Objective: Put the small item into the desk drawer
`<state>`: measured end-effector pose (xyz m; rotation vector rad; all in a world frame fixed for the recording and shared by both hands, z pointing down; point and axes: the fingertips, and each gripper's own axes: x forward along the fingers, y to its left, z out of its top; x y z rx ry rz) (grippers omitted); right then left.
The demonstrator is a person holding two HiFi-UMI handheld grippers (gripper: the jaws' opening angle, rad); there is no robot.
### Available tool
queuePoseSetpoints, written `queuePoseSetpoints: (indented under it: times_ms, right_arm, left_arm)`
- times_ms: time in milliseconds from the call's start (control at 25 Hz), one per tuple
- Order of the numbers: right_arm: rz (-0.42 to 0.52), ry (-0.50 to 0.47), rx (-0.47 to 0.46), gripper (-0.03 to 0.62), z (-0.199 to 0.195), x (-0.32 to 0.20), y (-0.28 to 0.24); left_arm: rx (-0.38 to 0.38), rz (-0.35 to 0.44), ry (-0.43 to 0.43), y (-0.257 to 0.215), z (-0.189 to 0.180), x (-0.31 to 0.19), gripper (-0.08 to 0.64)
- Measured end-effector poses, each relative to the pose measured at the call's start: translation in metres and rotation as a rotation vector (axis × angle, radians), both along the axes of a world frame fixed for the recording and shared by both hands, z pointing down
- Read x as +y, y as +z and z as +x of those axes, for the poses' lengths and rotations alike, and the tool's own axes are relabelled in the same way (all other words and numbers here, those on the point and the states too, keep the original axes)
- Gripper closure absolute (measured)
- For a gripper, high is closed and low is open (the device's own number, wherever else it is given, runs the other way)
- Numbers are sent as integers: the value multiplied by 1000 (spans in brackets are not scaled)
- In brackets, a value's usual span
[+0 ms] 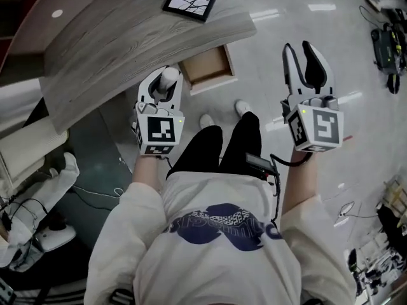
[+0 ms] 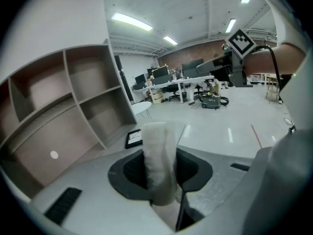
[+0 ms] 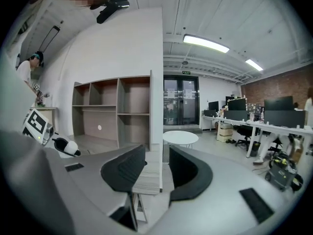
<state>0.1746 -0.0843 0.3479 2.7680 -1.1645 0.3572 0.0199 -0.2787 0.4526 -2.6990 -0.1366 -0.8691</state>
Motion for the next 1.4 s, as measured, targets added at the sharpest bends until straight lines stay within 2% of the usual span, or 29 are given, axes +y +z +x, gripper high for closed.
queuePoseSetpoints:
  times_ms: [120,360,640,1080,1400]
  right_arm:
    - [-4,43,-1,440,0,9,15]
    - [-30,61,-21,440,-1,20,46]
    - [-57,36,-40,440,4,16,83]
    - [-50,44,-78,440,17,19,137]
    - [-53,86,-91,440,25,41,163]
  left_arm:
    - [-57,9,93,41,12,14,446]
    - [-165,60,232,110,21,44,446]
    - [-276,181,372,181,30,67,446]
    - [-415,309,443,260,59,59,446]
    - [-485,386,430,299,75,53,445]
